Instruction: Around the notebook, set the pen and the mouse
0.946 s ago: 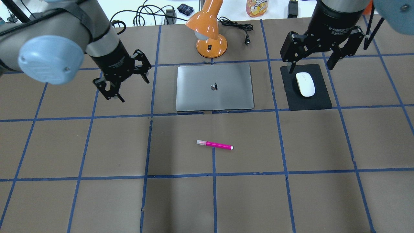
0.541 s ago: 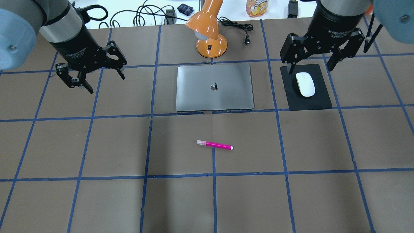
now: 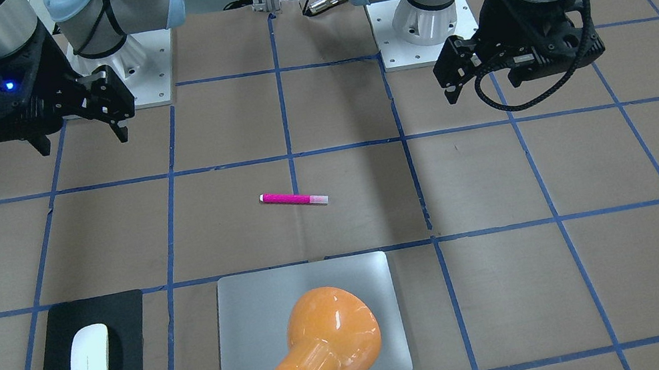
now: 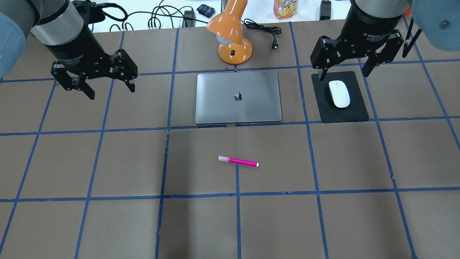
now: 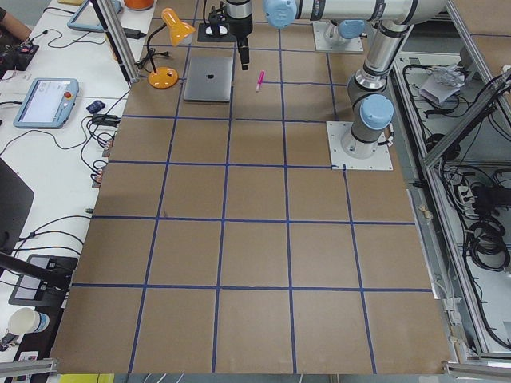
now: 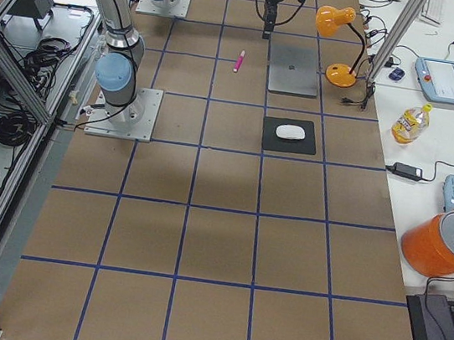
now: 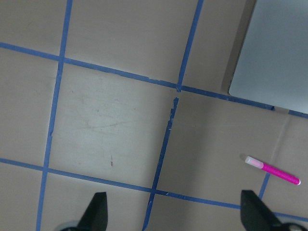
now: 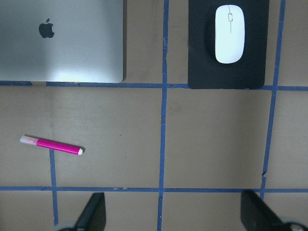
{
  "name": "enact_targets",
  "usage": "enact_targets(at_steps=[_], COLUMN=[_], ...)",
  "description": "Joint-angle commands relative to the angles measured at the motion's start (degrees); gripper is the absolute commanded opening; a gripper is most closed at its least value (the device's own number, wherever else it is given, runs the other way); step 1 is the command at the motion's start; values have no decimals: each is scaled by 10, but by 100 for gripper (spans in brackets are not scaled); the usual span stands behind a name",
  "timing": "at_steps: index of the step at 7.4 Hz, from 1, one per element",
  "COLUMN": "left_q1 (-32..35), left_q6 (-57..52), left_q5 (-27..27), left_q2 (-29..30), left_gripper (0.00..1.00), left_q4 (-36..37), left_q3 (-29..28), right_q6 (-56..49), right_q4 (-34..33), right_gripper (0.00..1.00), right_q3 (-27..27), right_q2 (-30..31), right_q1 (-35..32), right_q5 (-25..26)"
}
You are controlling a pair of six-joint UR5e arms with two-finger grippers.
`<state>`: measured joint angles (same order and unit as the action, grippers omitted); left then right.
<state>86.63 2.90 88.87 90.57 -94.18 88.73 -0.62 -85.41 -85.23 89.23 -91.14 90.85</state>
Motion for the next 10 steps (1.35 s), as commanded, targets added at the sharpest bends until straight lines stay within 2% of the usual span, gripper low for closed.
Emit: enact_targets(at_steps=[1,4,9,10], left_q1=[6,11,11,9], left_q6=[-58,-103,-103,-99], left_q5=[2,29,25,24], left_q2=[4,15,14,15], left_gripper=[100,100,100,100], left_q4=[-2,-9,-1,18], left_q3=[-7,-51,-50,-53], right_q6=[-3,-2,-2,-2], right_q4=[-1,-1,-12,-12], right_gripper=[100,100,100,100], right_q3=[2,3,8,6], right_q2=[-1,-3,-4,-4], right_q1=[1,1,7,7], right_q5=[0,-1,-2,-1])
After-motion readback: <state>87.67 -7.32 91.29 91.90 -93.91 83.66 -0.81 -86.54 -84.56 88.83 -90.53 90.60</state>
